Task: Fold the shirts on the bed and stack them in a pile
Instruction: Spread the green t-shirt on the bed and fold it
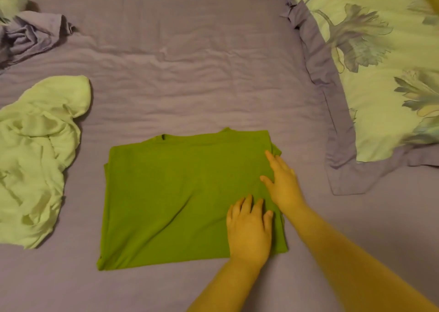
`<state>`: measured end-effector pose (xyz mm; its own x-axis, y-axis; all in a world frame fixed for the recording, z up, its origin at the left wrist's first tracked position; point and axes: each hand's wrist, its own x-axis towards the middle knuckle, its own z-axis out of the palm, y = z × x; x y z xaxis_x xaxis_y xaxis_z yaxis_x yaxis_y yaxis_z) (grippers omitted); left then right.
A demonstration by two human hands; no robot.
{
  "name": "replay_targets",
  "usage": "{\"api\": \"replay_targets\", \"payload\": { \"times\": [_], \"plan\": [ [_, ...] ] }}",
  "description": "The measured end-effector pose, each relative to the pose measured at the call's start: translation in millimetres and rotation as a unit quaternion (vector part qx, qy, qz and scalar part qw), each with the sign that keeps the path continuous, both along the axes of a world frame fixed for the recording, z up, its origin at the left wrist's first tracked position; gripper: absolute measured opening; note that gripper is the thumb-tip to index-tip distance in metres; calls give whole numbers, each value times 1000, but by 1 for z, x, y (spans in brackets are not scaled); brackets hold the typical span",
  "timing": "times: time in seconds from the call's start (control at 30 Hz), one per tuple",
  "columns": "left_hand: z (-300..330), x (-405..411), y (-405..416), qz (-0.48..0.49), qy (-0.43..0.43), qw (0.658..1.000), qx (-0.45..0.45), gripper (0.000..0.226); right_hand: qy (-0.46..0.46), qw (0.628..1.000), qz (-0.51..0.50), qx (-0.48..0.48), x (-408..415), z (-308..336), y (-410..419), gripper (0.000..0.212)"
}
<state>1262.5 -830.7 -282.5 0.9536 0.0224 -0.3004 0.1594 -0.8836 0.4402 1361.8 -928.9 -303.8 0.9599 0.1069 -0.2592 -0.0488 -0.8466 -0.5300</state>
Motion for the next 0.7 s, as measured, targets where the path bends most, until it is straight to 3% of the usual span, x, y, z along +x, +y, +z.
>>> {"api": "replay_targets", "payload": {
  "times": [0.1,0.17,0.23,0.33,0.4,0.47,0.6,0.7],
  "plan": [
    [-7,0,-4,77,-35,994,-64,45,26,993,-97,66,0,1,9,75],
    [-7,1,-5,118,-48,984,-124,60,35,984,-140,102,3,3,16,77],
    [-1,2,-5,136,-17,977,-162,76,28,985,-118,125,8,8,23,75],
    [4,2,-4,164,-4,971,-173,75,23,988,-59,143,15,20,37,73],
    [9,3,-4,207,9,961,-183,91,56,977,-90,183,19,26,50,80],
    [13,5,-4,253,26,947,-195,99,88,967,-116,210,22,29,63,72],
    [16,8,6,352,35,909,-221,60,123,957,-100,241,24,41,91,28],
    [18,5,29,380,20,880,-284,47,138,941,-104,291,23,56,112,24]
  ]
}}
